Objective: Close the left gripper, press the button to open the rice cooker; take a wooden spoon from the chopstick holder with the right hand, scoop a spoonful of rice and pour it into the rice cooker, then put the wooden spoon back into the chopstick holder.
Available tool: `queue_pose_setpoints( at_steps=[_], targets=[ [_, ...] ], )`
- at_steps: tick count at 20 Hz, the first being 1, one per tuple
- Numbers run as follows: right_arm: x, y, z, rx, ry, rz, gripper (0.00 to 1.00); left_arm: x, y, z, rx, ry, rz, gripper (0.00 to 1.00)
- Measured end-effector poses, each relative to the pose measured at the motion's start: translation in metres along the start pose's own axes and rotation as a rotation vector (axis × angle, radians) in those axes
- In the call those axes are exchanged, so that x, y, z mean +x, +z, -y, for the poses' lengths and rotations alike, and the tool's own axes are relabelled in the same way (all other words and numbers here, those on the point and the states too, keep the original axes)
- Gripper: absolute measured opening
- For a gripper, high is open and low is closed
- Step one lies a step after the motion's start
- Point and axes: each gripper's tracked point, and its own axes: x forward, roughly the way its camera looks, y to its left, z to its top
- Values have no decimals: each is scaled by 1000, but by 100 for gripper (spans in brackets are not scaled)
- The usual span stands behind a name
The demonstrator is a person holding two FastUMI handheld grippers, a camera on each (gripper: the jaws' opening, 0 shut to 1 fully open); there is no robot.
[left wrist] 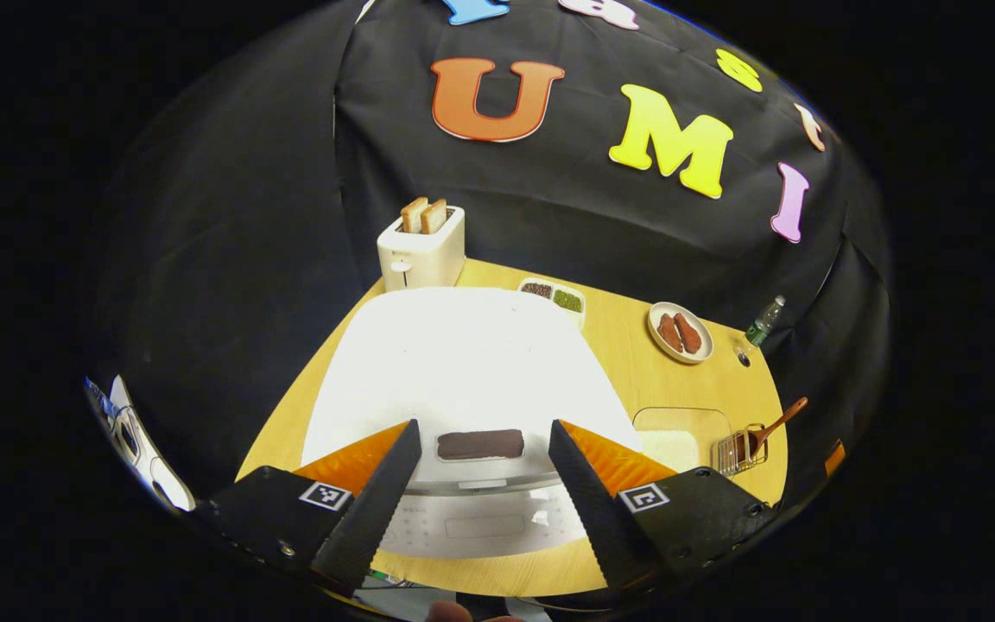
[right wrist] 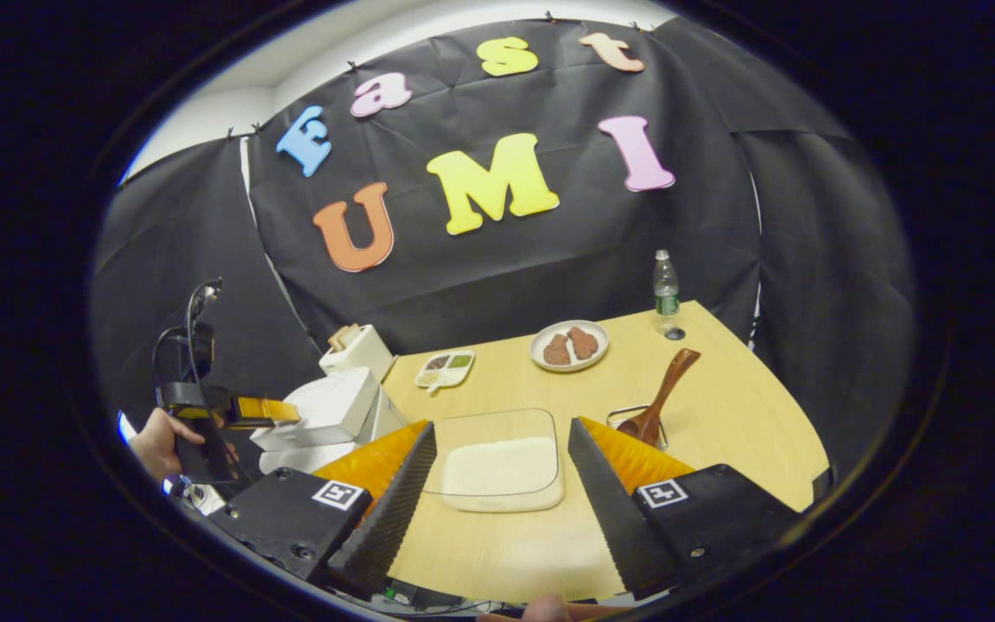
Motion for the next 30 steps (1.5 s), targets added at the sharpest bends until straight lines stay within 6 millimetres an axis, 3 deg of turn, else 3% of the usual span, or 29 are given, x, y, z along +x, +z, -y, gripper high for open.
queue_pose_setpoints(
  at_steps=[10, 15, 26, 30],
  targets=[
    [21, 4, -3, -12, 52, -17, 98, 14, -26, -7, 18, 60, -114, 98],
    [36, 10, -6, -29, 86, -19, 100, 19, -29, -9, 76, 95, -66, 98],
    [70, 10, -16, -79, 226, -80, 100, 19, -19, -7, 71, 131, 42, 98],
    [71, 14, -15, -86, 236, -74, 100, 17, -15, -6, 66, 153, 72, 96]
  ],
)
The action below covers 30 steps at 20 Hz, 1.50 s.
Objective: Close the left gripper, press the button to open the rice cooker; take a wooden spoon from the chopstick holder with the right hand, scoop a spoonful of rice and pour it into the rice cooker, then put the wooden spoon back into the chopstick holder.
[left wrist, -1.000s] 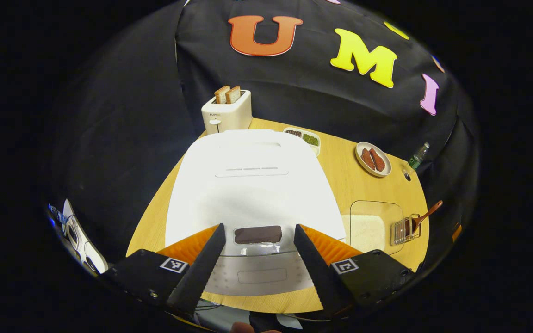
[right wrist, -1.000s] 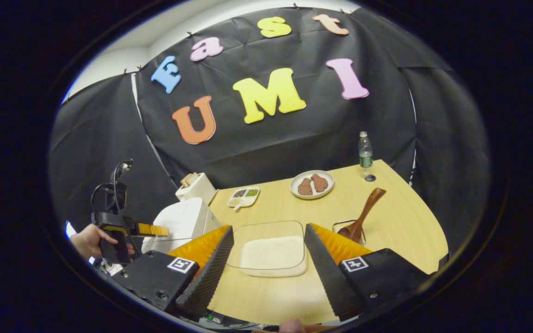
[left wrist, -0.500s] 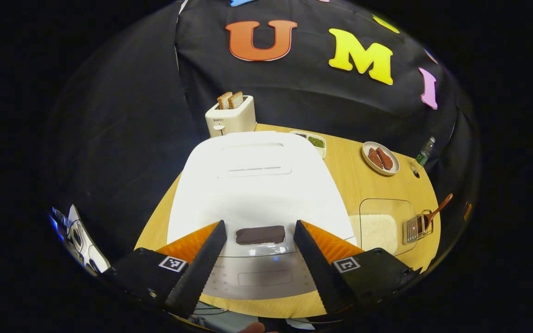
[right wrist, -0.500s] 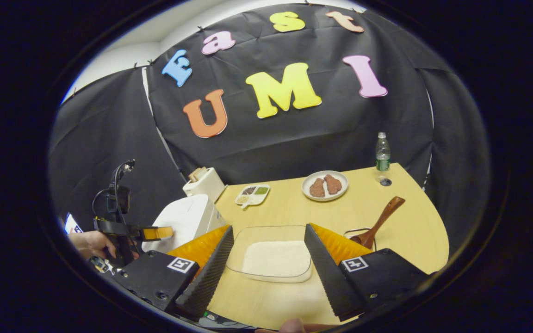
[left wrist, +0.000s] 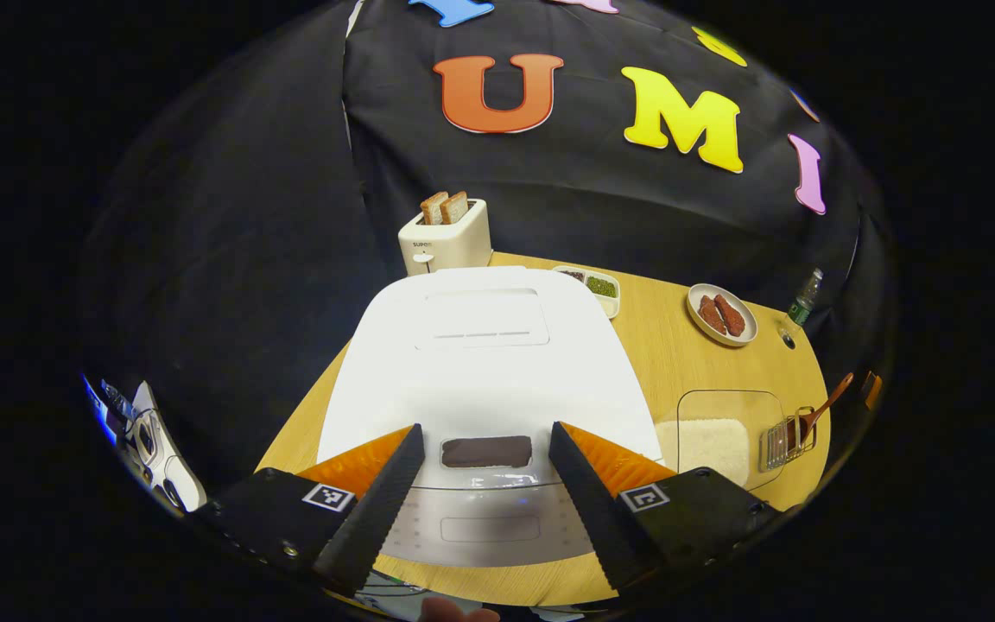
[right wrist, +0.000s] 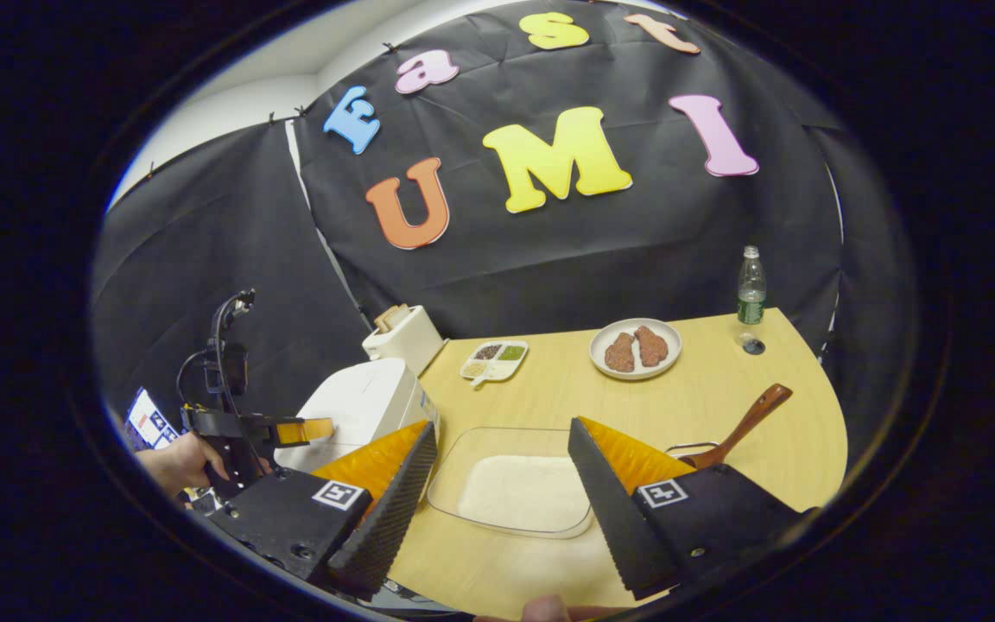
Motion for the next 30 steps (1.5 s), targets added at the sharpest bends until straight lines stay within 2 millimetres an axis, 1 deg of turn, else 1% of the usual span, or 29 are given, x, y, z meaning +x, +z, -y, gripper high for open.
queue_pose_setpoints(
  at_steps=[1, 3, 4, 5, 6, 7, 8, 10, 11, 12, 13, 14, 15, 16, 17, 19, 21, 22, 23, 24, 25, 28, 30],
  targets=[
    [-2, 2, -1, -6, -4, 7, 98, -3, 4, 0, 4, -1, 22, 95],
    [-7, 6, -3, -17, -23, 25, 98, -11, 18, 1, 3, -4, 82, 96],
    [-12, 8, -6, -22, -34, 38, 100, -19, 24, 3, -7, -11, 112, 96],
    [-20, 11, -9, -27, -48, 56, 98, -31, 31, 5, -18, -24, 144, 95],
    [-29, 13, -14, -35, -60, 75, 100, -44, 38, 8, -29, -42, 184, 95],
    [-38, 15, -21, -47, -71, 94, 100, -60, 45, 9, -34, -58, 227, 96],
    [-50, 17, -28, -66, -86, 119, 98, -77, 50, 9, -39, -69, 269, 96],
    [-78, 17, -41, -111, -131, 170, 100, -118, 52, 14, -55, -119, 339, 95],
    [-92, 16, -48, -129, -158, 191, 97, -142, 50, 17, -57, -148, 375, 94],
    [-108, 12, -53, -146, -189, 201, 100, -160, 48, 19, -51, -171, 399, 94],
    [-124, 9, -60, -159, -214, 215, 100, -179, 45, 20, -37, -193, 429, 94],
    [-141, 9, -71, -167, -225, 239, 98, -196, 42, 18, -26, -203, 462, 94],
    [-158, 9, -79, -178, -241, 262, 100, -216, 40, 19, -17, -218, 495, 94],
    [-173, 9, -83, -189, -265, 285, 100, -232, 37, 19, -15, -231, 519, 94],
    [-189, 11, -88, -198, -282, 311, 100, -252, 33, 22, -14, -250, 547, 94],
    [-216, 15, -94, -210, -320, 355, 100, -284, 27, 31, -22, -293, 592, 94],
    [-240, 14, -103, -208, -332, 384, 98, -313, 21, 41, -25, -330, 626, 94],
    [-250, 14, -106, -210, -338, 398, 100, -324, 19, 45, -30, -345, 642, 94],
    [-260, 15, -106, -213, -350, 415, 100, -334, 15, 50, -31, -360, 651, 94],
    [-268, 14, -106, -213, -360, 429, 98, -341, 11, 53, -31, -366, 658, 94],
    [-275, 13, -107, -209, -364, 440, 100, -347, 7, 54, -30, -366, 659, 94],
    [-288, 6, -110, -194, -366, 461, 100, -361, 4, 58, -45, -360, 672, 94],
    [-290, -1, -111, -186, -358, 459, 100, -367, 3, 59, -56, -349, 687, 94]
  ],
)
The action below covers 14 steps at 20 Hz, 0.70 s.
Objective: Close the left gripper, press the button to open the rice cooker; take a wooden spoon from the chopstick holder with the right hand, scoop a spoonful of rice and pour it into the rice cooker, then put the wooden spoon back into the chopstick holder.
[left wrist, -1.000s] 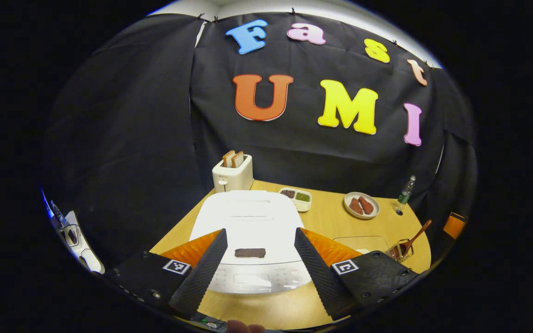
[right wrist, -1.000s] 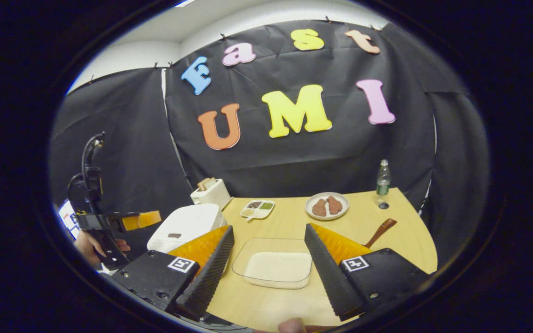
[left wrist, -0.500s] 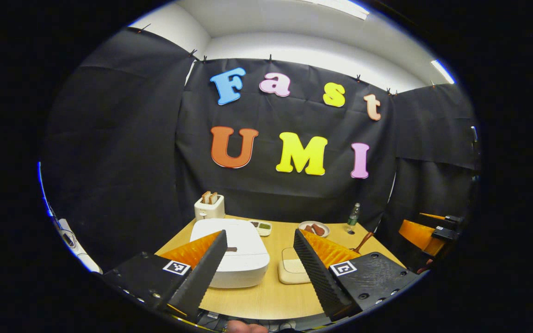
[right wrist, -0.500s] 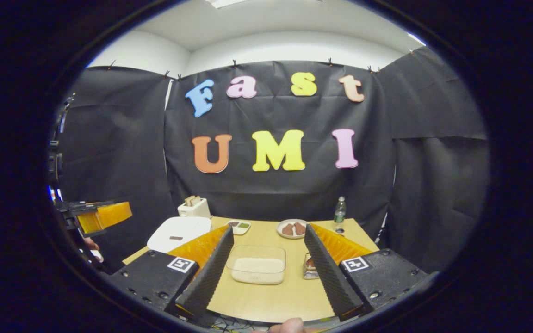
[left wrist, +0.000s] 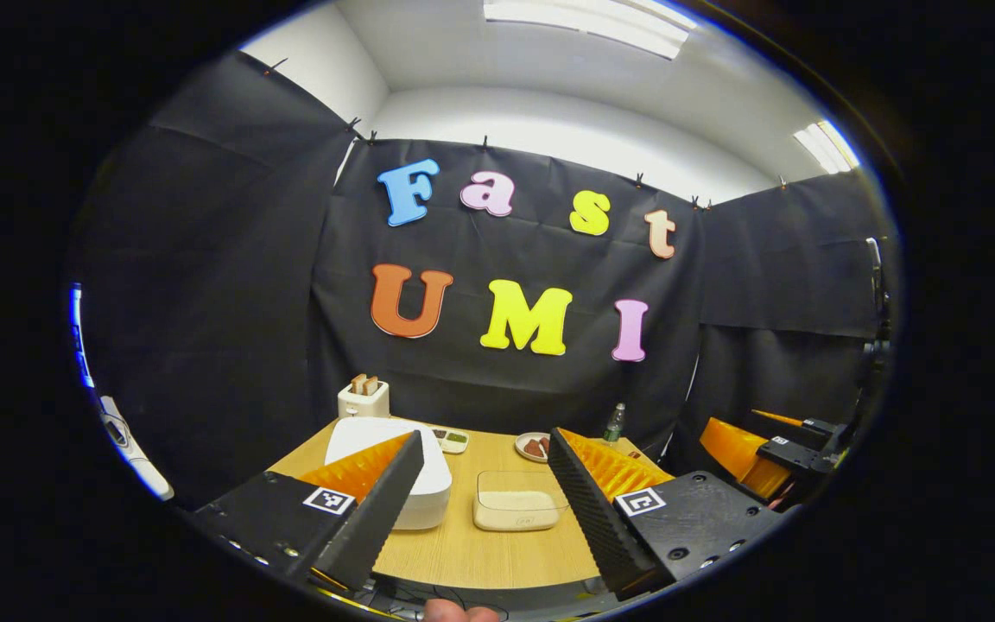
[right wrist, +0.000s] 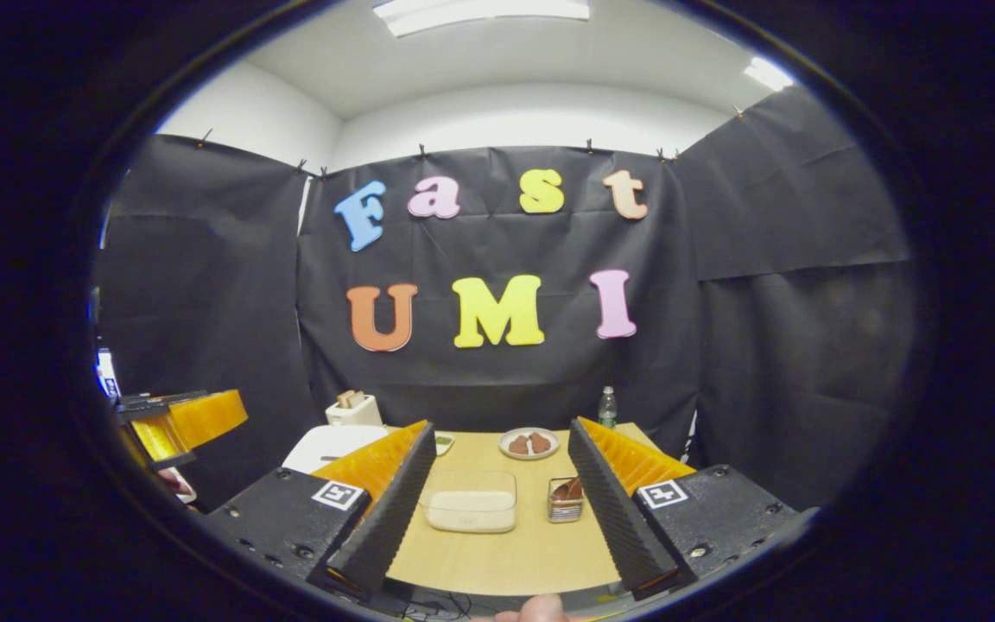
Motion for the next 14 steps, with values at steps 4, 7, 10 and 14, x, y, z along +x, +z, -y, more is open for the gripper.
queue_pose_setpoints(
  at_steps=[4, 7, 10, 14],
  targets=[
    [-2, -5, -3, 7, 20, -10, 100, 0, 1, 3, 19, 11, 5, 94],
    [0, -5, -2, 19, 17, -11, 100, 3, -3, 4, 27, 12, -1, 94],
    [1, -7, -5, 13, 23, -13, 100, 3, -5, 9, 32, 1, -12, 94],
    [2, -13, -6, 23, 14, -18, 100, 4, -4, 2, 52, 8, -5, 95]
  ],
)
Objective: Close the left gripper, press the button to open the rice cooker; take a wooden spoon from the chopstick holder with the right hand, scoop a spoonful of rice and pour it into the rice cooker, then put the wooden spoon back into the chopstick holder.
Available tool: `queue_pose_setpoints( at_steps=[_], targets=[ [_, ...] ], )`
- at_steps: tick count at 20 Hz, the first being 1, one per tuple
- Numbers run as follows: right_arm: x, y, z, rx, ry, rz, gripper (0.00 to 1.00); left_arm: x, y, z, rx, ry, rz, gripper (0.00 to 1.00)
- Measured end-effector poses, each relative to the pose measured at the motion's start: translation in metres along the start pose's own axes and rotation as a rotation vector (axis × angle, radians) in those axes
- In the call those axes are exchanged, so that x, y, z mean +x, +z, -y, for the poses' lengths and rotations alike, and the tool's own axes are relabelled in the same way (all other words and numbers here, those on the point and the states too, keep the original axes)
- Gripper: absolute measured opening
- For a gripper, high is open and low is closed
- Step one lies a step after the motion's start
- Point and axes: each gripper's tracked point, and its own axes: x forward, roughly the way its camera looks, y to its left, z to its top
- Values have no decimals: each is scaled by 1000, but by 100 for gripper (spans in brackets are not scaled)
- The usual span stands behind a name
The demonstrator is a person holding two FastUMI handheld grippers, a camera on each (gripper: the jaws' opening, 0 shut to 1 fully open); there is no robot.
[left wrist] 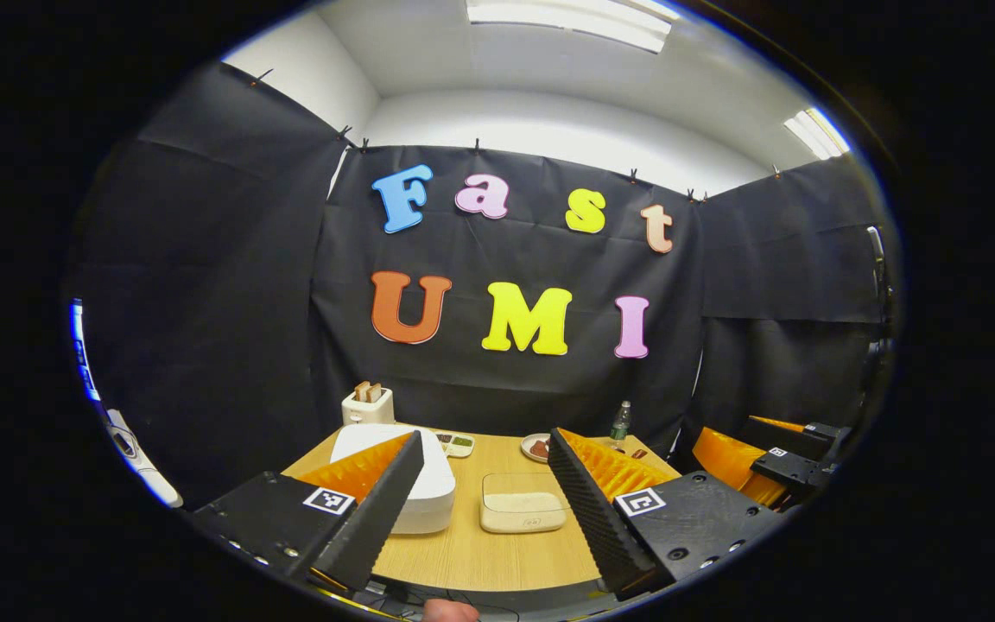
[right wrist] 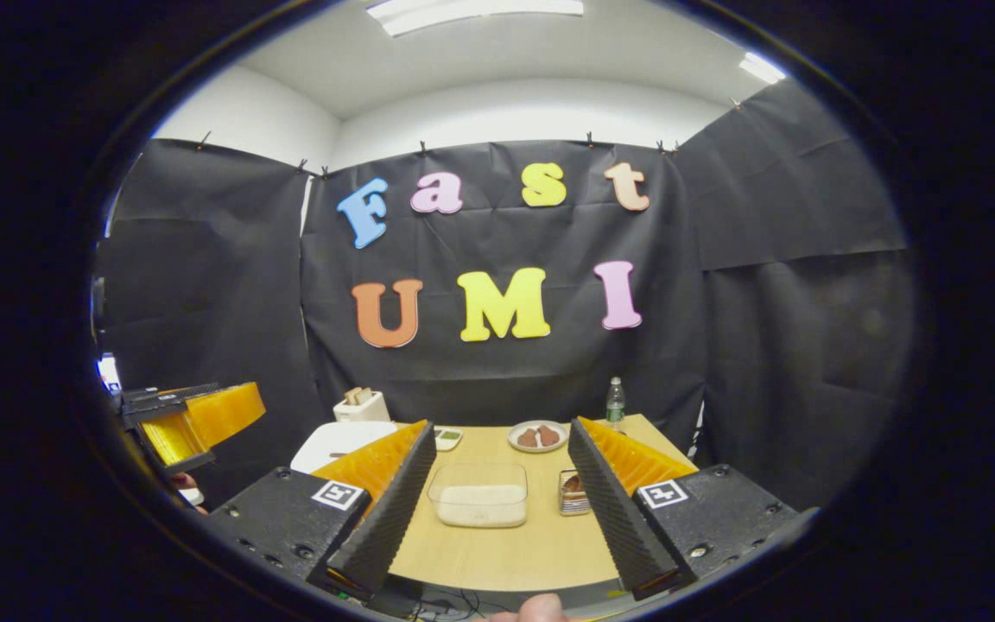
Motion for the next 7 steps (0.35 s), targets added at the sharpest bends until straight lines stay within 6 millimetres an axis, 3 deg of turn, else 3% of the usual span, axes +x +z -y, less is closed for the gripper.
queue_pose_setpoints(
  at_steps=[7],
  targets=[
    [2, -2, -5, -7, 9, 1, 100, 0, -5, -6, 15, 8, -6, 94]
  ],
)
